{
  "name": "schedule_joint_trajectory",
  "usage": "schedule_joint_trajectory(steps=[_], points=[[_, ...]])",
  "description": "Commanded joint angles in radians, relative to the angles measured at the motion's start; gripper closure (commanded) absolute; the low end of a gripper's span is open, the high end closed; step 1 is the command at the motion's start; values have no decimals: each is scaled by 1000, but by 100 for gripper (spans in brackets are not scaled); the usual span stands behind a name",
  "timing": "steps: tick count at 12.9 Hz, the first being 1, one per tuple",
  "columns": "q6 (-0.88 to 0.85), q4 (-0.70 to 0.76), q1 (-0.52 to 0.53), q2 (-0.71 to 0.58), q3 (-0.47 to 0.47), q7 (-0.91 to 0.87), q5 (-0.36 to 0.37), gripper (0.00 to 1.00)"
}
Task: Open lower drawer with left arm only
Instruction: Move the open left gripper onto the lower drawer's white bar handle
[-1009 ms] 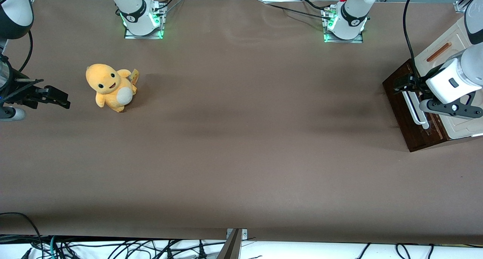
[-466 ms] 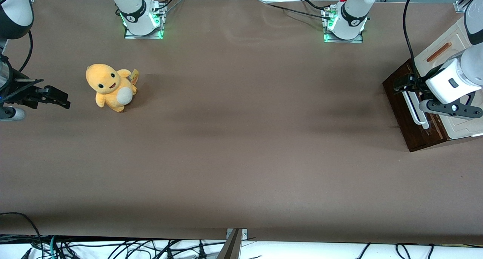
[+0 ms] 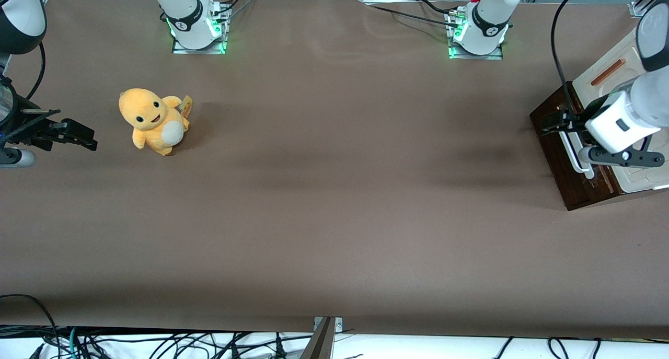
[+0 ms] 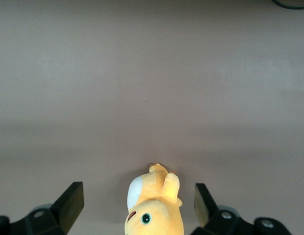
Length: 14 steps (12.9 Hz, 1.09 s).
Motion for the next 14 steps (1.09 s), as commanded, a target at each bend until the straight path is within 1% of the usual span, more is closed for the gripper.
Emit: schedule_joint_trajectory(steps=[1,4,6,7,9,11,12,14], points=[[-6,6,-23,66,-7,-148,83,0],[-1,4,-32,174,-78,-253,300,0],[-3,-7,-35,235,-100,-362,396,0],[-3,-17,-37,264,-109,-447,457,0],[-4,-63,-48,310,-111,-582,584,0],[-4,-158,-48,327,-111,-691,719,0],[-4,-183,-48,341,-112,-734,761,0],[-10,-203,-48,373,-116,-781,804,0]])
